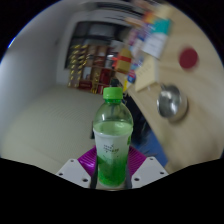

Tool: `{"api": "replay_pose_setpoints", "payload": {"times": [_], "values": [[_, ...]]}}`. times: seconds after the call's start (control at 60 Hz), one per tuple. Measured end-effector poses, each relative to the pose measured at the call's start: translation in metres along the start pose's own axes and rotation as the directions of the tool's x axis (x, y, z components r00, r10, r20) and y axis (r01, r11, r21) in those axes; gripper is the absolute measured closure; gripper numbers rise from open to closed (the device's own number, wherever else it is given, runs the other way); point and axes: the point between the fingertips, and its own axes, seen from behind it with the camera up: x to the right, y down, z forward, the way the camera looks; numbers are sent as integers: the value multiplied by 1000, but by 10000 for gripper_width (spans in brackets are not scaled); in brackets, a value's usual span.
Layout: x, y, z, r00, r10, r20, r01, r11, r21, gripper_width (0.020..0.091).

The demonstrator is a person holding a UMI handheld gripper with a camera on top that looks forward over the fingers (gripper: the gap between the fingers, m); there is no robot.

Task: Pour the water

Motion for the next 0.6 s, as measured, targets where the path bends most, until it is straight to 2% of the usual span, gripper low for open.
{"api": "replay_pose_setpoints", "payload": {"times": [0.083, 0.133, 0.183, 0.217, 0.233, 0.25, 0.317, 0.417, 0.483, 0.6], "values": [[-16, 1, -7, 930, 358, 83, -354, 934, -56, 702], [-29, 6, -12, 841, 535, 73, -531, 844, -74, 703], [-8, -5, 3, 793, 600, 108, -588, 799, -123, 702], [-9, -7, 4, 764, 634, 120, -620, 772, -139, 699], [-30, 0, -15, 743, 659, 119, -644, 751, -144, 701], [-30, -4, 4, 734, 668, 126, -652, 744, -146, 702], [-28, -12, 4, 668, 728, 154, -707, 685, -173, 698], [-35, -24, -5, 593, 784, 182, -764, 620, -181, 699], [-51, -33, 7, 578, 792, 196, -775, 608, -174, 702], [-62, -37, 1, 581, 789, 201, -763, 614, -204, 699]]}}
